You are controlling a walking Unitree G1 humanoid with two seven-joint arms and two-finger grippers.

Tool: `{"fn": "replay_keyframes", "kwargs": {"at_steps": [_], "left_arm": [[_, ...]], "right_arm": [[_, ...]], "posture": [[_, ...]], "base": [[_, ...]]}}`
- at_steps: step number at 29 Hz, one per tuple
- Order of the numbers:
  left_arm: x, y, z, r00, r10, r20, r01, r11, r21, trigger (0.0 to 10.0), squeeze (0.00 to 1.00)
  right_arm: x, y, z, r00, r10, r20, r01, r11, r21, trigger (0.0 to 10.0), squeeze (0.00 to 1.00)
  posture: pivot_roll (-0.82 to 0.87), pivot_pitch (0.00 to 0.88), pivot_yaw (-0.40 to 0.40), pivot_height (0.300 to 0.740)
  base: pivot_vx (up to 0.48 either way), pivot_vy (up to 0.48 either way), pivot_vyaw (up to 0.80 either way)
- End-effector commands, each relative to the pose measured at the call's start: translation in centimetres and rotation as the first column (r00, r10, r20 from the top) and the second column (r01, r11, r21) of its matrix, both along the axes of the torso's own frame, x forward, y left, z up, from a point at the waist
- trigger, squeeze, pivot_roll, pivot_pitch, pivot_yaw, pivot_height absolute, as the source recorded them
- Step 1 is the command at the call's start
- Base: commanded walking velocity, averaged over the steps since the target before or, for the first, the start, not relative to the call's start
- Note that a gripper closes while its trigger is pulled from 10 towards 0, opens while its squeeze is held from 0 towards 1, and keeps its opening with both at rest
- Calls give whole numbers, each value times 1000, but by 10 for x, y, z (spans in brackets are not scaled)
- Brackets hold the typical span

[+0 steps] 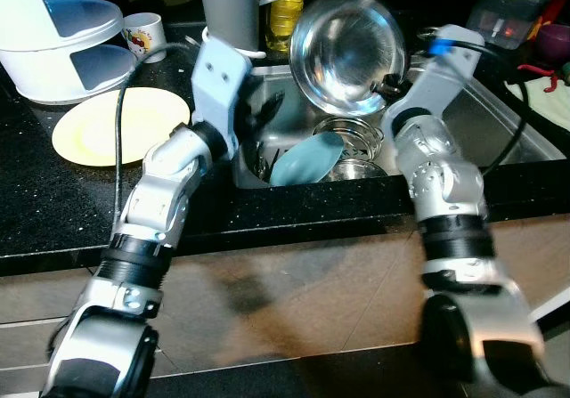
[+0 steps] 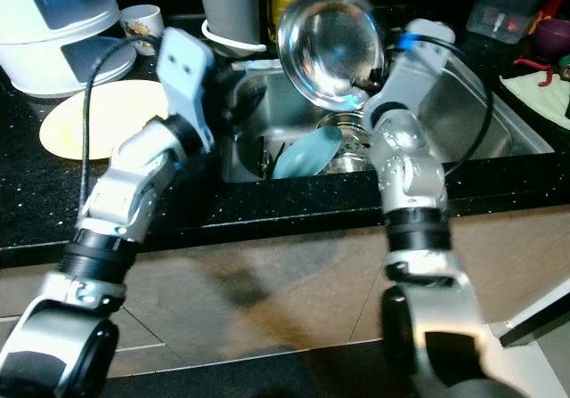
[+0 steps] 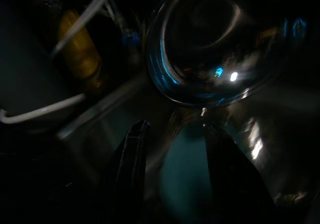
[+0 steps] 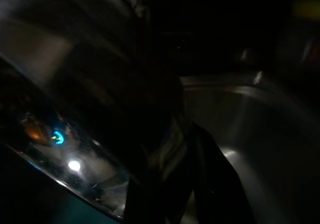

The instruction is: Kitchen organization

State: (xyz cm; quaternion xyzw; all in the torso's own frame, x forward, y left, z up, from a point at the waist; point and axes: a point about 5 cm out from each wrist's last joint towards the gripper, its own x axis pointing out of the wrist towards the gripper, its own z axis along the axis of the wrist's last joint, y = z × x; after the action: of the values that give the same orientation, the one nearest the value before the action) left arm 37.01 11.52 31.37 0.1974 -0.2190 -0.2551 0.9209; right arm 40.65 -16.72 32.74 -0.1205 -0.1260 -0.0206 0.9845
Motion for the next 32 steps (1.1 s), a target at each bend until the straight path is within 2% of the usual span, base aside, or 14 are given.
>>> {"fn": "replay_keyframes", "kwargs": {"at_steps": [1, 2, 4, 6, 7, 9, 12, 13, 18, 27, 31, 32], "left_arm": [[4, 2, -13, 999, 39, -28, -36, 994, 102, 10000, 0], [4, 2, -18, 999, 29, -39, -23, 990, 139, 10000, 0], [5, 7, -22, 996, 21, -86, -11, 994, 105, 10000, 0], [6, 11, -24, 993, 40, -113, -28, 994, 105, 10000, 0], [5, 8, -29, 990, 9, -141, 8, 992, 123, 10000, 0], [5, 6, -31, 989, 0, -150, 19, 991, 131, 10000, 0], [4, -1, -45, 983, -14, -185, 54, 976, 209, 10000, 0], [4, -2, -47, 982, -16, -188, 59, 972, 226, 10000, 0], [10, -4, -50, 977, -14, -211, 59, 977, 205, 10000, 0], [16, -14, -48, 974, -44, -221, 97, 967, 235, 10000, 0], [23, -17, -40, 976, -51, -214, 108, 957, 268, 10000, 0], [23, -17, -40, 976, -51, -214, 108, 957, 268, 10000, 0]], "right_arm": [[2, 13, 1, 999, 40, 10, -38, 987, -157, 10000, 0], [4, 13, -2, 999, 47, -14, -49, 973, -225, 10000, 0], [7, 12, -12, 995, 71, -73, -93, 927, -363, 10000, 0], [9, 11, -18, 991, 76, -111, -118, 881, -457, 10000, 0], [10, 13, -22, 985, 99, -143, -158, 854, -496, 10000, 0], [11, 15, -25, 980, 118, -162, -185, 840, -509, 10000, 0], [14, 27, -40, 950, 170, -263, -295, 767, -570, 10000, 0], [15, 29, -42, 946, 172, -274, -306, 755, -580, 10000, 0], [17, 35, -43, 938, 171, -302, -326, 731, -599, 10000, 0], [19, 44, -48, 916, 166, -364, -375, 671, -639, 10000, 0], [18, 50, -58, 879, 179, -441, -455, 589, -668, 10000, 0], [18, 50, -58, 879, 179, -441, -455, 589, -668, 10000, 0]], "posture": [[-21, 218, 8, 740], [-22, 222, 8, 740], [-28, 228, 9, 740], [-30, 229, 14, 740], [-32, 236, 18, 740], [-32, 236, 18, 740], [-39, 246, 22, 740], [-39, 247, 25, 740], [-35, 252, 31, 740], [-34, 257, 37, 740], [-28, 256, 40, 740], [-28, 256, 40, 740]], "base": [[0, 0, 0], [0, 0, 0], [0, 0, 0], [0, 0, 0], [0, 0, 0], [0, 0, 0], [0, 0, 0], [0, 0, 0], [0, 0, 0], [0, 0, 0], [0, 0, 0], [0, 0, 0]]}}
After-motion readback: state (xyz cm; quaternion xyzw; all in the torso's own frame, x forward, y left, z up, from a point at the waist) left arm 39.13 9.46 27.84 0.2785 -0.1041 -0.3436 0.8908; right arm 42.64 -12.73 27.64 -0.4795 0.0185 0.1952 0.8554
